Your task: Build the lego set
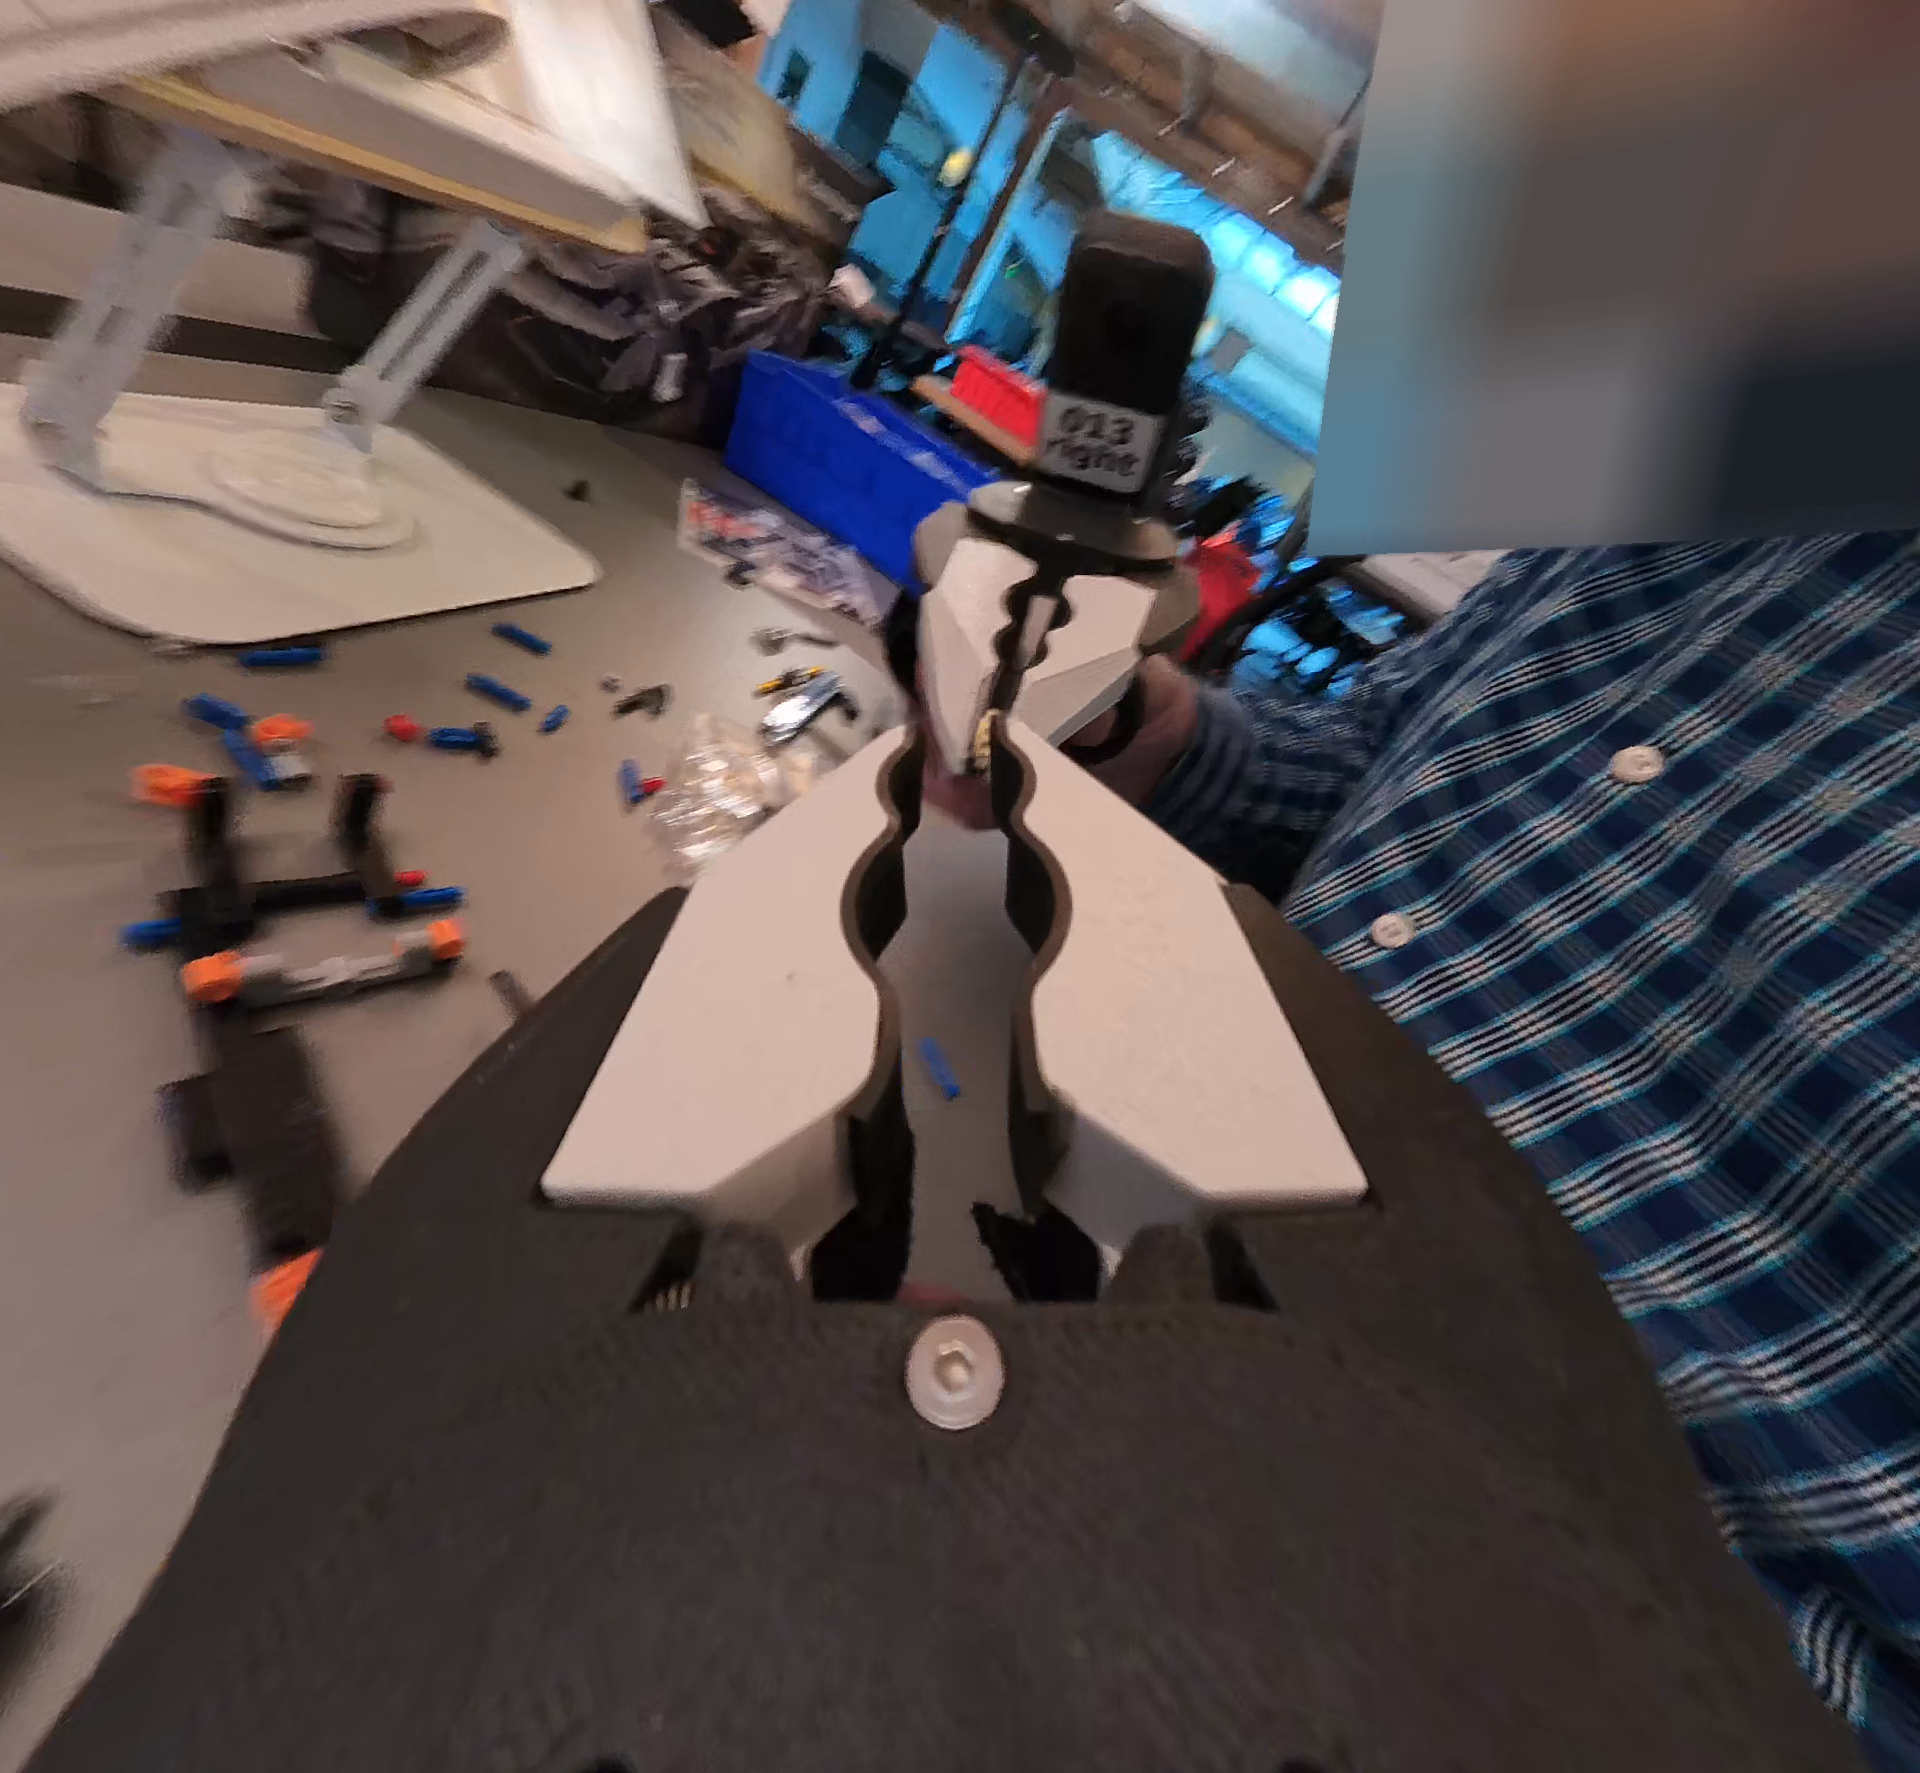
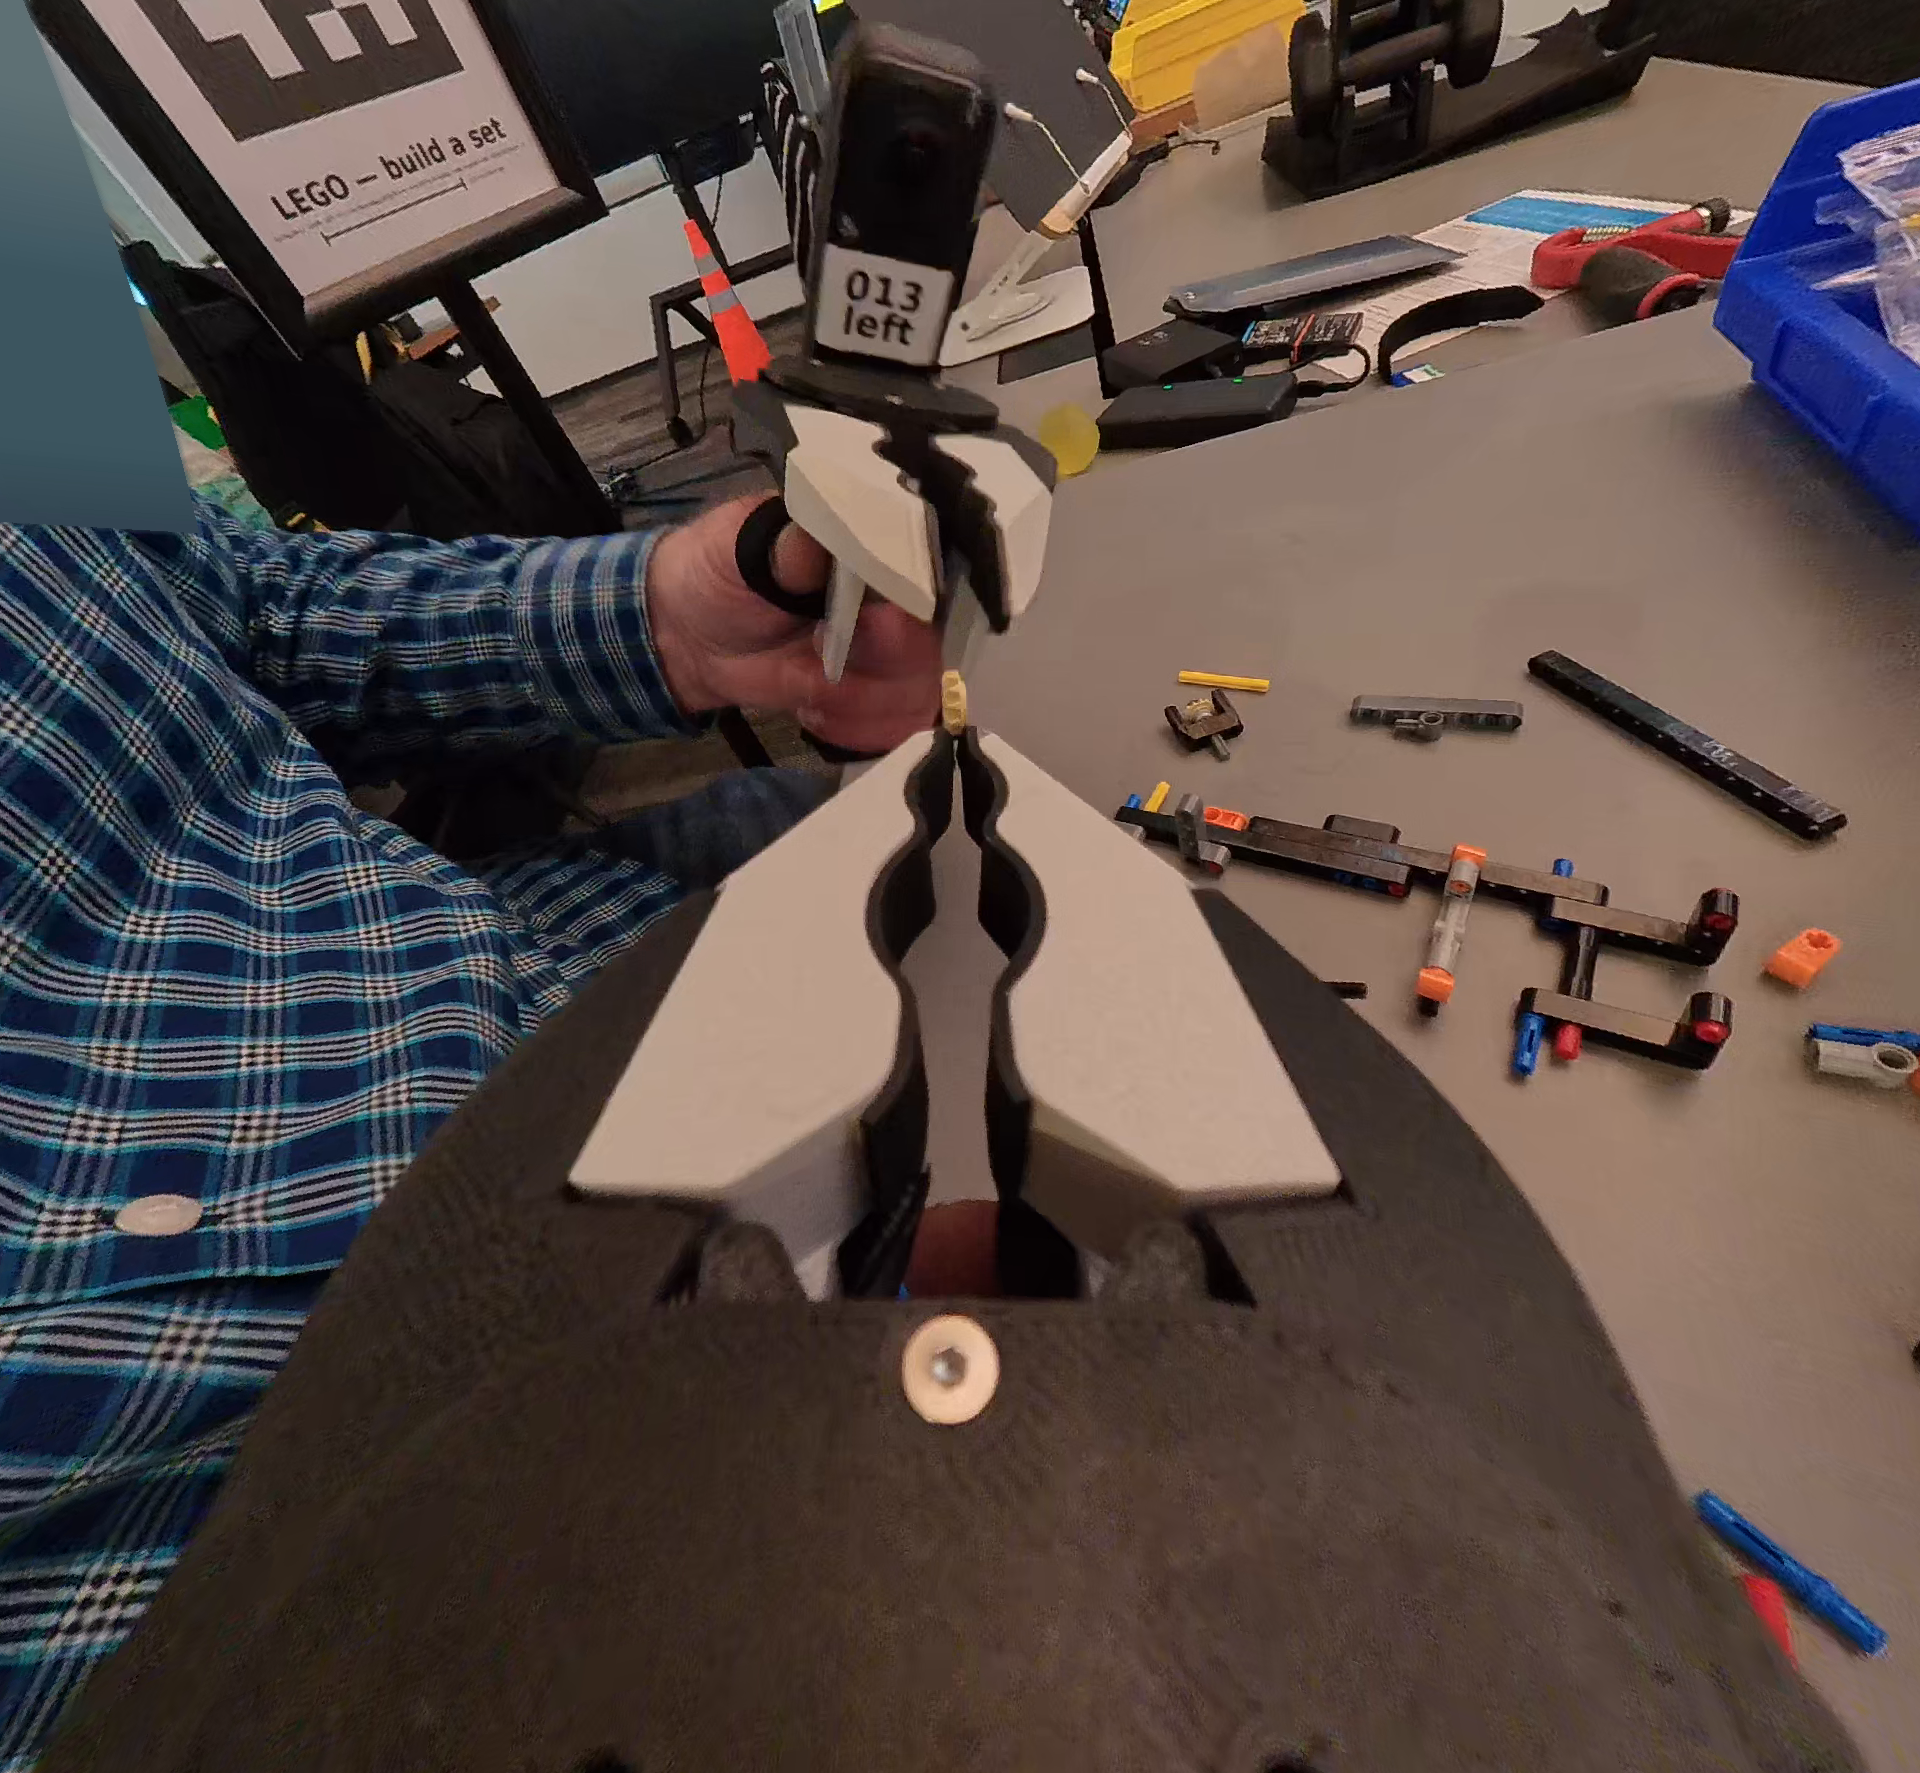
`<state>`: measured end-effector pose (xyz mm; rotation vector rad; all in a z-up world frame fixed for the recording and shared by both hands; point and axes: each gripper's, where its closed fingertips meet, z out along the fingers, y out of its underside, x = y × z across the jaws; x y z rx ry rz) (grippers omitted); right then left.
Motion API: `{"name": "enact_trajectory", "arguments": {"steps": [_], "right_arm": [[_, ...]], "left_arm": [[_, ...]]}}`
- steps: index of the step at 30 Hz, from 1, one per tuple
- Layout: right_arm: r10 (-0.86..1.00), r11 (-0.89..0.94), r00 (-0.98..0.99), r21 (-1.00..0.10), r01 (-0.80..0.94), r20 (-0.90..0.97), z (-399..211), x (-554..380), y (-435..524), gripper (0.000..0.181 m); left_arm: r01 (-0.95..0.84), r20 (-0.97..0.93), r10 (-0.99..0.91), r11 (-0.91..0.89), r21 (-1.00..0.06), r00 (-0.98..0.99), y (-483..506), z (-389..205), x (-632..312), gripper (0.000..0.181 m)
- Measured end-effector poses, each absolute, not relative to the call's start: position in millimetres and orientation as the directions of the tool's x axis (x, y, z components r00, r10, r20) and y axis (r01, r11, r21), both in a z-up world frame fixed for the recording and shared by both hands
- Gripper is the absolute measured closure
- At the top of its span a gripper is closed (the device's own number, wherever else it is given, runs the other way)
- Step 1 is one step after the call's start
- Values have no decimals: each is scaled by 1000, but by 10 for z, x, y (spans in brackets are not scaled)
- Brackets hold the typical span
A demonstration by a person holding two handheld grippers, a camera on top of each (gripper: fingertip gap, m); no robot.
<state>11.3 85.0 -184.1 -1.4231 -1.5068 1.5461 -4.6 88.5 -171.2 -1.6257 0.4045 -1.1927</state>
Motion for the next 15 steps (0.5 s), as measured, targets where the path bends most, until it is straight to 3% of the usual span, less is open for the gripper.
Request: {"name": "enact_trajectory", "arguments": {"steps": [4, 7, 15], "right_arm": [[924, -212, -253, -934, 288, -287, -1884, 118, 925, 181], [930, -209, -234, -932, 295, -283, -1911, 115, 963, 181], [946, -166, -215, -931, 324, -243, -1996, 97, 965, 181]], "left_arm": [[76, 349, -582, -440, -895, 735, 1008, -2004, -584, 169], [-69, 186, -409, -535, -842, 894, 1038, -2308, -1157, 168], [-211, 18, -289, -740, -638, 957, 943, -3079, -1698, 173]]}}
